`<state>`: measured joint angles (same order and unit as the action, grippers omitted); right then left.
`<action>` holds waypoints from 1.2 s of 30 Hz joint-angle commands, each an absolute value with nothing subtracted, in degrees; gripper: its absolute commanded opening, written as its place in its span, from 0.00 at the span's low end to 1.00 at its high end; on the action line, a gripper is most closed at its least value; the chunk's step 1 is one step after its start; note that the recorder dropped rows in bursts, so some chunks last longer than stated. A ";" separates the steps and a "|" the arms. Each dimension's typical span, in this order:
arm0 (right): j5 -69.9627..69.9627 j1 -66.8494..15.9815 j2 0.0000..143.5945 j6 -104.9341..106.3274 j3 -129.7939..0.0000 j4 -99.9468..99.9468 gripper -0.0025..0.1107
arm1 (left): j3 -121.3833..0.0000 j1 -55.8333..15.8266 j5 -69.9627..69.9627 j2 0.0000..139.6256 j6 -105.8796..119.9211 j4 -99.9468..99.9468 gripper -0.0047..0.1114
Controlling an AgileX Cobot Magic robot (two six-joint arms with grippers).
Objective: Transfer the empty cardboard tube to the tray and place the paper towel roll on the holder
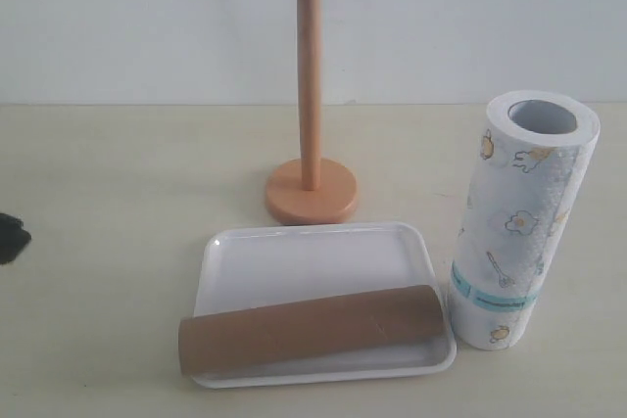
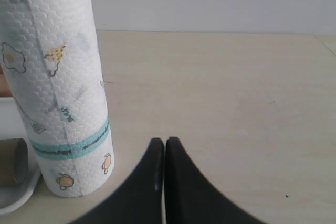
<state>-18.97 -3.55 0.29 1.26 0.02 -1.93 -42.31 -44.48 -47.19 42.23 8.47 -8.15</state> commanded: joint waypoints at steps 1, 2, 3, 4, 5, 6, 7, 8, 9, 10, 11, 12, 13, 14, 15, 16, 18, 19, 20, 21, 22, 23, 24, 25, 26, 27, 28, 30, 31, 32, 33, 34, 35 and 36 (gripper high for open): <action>-18.44 -3.40 0.00 1.26 0.00 -1.77 0.02 | -40.59 -44.55 -41.81 31.18 7.50 -8.44 0.08; -18.44 -3.40 0.00 1.26 0.00 -1.77 0.02 | -40.59 -44.55 -41.59 28.94 7.50 -8.53 0.08; -18.44 -3.40 0.00 1.26 0.00 -1.77 0.02 | -40.59 -44.55 -41.59 27.18 7.50 -8.53 0.08; -18.44 -3.40 0.00 1.26 0.00 -1.77 0.02 | -40.59 -44.55 -41.59 25.10 7.50 -8.53 0.08; -18.44 -3.40 0.00 1.26 0.00 -1.77 0.02 | -40.59 -44.55 -41.59 23.10 7.50 -8.53 0.08; -18.44 -3.40 0.00 1.26 0.00 -1.77 0.02 | -40.59 -44.55 -41.59 21.60 7.50 -8.53 0.08; -18.33 -3.40 0.00 1.26 0.00 -1.77 0.02 | -40.59 -44.55 -41.59 19.79 7.50 -8.53 0.08; -18.33 -3.40 0.00 1.26 0.00 -1.77 0.02 | -40.59 -44.55 -41.59 18.09 7.50 -8.53 0.08; -18.46 -3.40 0.00 1.26 0.00 -1.77 0.02 | -40.59 -44.55 -41.59 16.48 7.50 -8.53 0.08; -18.46 -3.40 0.00 1.26 0.00 -1.77 0.02 | -40.59 -44.55 -41.59 14.94 7.50 -8.53 0.08; -18.46 -3.40 0.00 1.26 0.00 -1.77 0.02 | -40.59 -44.55 -41.59 13.52 7.50 -8.53 0.08; -18.46 -3.40 0.00 1.26 0.00 -1.77 0.02 | -40.59 -44.55 -41.59 12.40 7.50 -8.53 0.08; -18.46 -3.40 0.00 1.26 0.00 -1.77 0.02 | -40.59 -44.55 -41.59 11.13 7.50 -8.53 0.08; -18.46 -3.40 0.00 1.26 0.00 -1.77 0.02 | -40.59 -44.55 -41.59 9.72 7.50 -8.53 0.08; -18.46 -3.40 0.00 1.26 0.00 -1.77 0.02 | -40.59 -44.55 -41.71 8.68 7.50 -8.36 0.08; -18.46 -3.40 0.00 1.26 0.00 -1.77 0.02 | -40.59 -43.81 -41.59 7.39 7.50 -8.36 0.08; -18.46 -3.40 0.00 1.26 0.00 -1.77 0.02 | -40.34 -40.77 -41.35 5.26 7.21 -7.02 0.08; -18.46 -3.40 0.00 1.26 0.00 -1.77 0.02 | -39.90 -39.10 -40.50 4.52 6.84 -6.71 0.08; -18.46 -3.40 0.00 1.26 0.00 -1.77 0.02 | -38.91 -36.59 -38.72 3.97 6.84 -6.39 0.08; -18.46 -3.40 0.00 1.26 0.00 -1.77 0.02 | -37.51 -33.77 -36.42 3.67 6.84 -6.26 0.08; -18.46 -3.40 0.00 1.26 0.00 -1.77 0.02 | -36.17 -31.33 -34.00 3.39 6.84 -6.26 0.08; -18.46 -3.40 0.00 1.26 0.00 -1.77 0.02 | -34.26 -28.29 -31.69 3.26 6.84 -6.26 0.08; -18.46 -3.40 0.00 1.26 0.00 -1.77 0.02 | -32.20 -25.37 -29.66 3.02 6.84 -6.26 0.08; -18.46 -3.40 0.00 1.26 0.00 -1.77 0.02 | -30.47 -22.72 -28.18 3.02 6.84 -6.26 0.08; -18.46 -3.40 0.00 1.26 0.00 -1.77 0.02 | -28.17 -20.38 -26.17 2.98 6.84 -5.89 0.08; -18.46 -3.40 0.00 1.26 0.00 -1.77 0.02 | -25.76 -18.29 -24.08 2.98 6.44 -4.71 0.08; -18.46 -3.40 0.00 1.26 0.00 -1.77 0.02 | -23.28 -16.76 -22.31 2.98 5.89 -3.95 0.08; -18.46 -3.40 0.00 1.26 0.00 -1.77 0.02 | -18.42 -13.39 -18.27 2.98 4.31 -1.29 0.08; -18.46 -3.40 0.00 1.26 0.00 -1.77 0.02 | -16.62 -12.29 -16.56 2.98 3.93 0.00 0.08; -18.46 -3.40 0.00 1.26 0.00 -1.77 0.02 | -14.12 -10.96 -15.01 2.98 3.83 2.13 0.08; -18.46 -3.40 0.00 1.26 0.00 -1.77 0.02 | -12.52 -10.36 -13.49 2.98 3.83 3.56 0.08; -18.46 -3.40 0.00 1.26 0.00 -1.77 0.02 | -11.03 -9.95 -12.59 2.98 3.83 4.13 0.08; -18.46 -3.40 0.00 1.26 0.00 -1.77 0.02 | -9.01 -9.83 -11.55 2.98 3.83 4.24 0.08; -18.46 -3.40 0.00 1.26 0.00 -1.77 0.02 | -7.72 -9.83 -11.19 2.98 3.83 4.24 0.08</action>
<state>-18.97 -3.55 0.29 1.26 0.02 -1.93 -11.28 -10.40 -14.80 3.28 4.63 2.26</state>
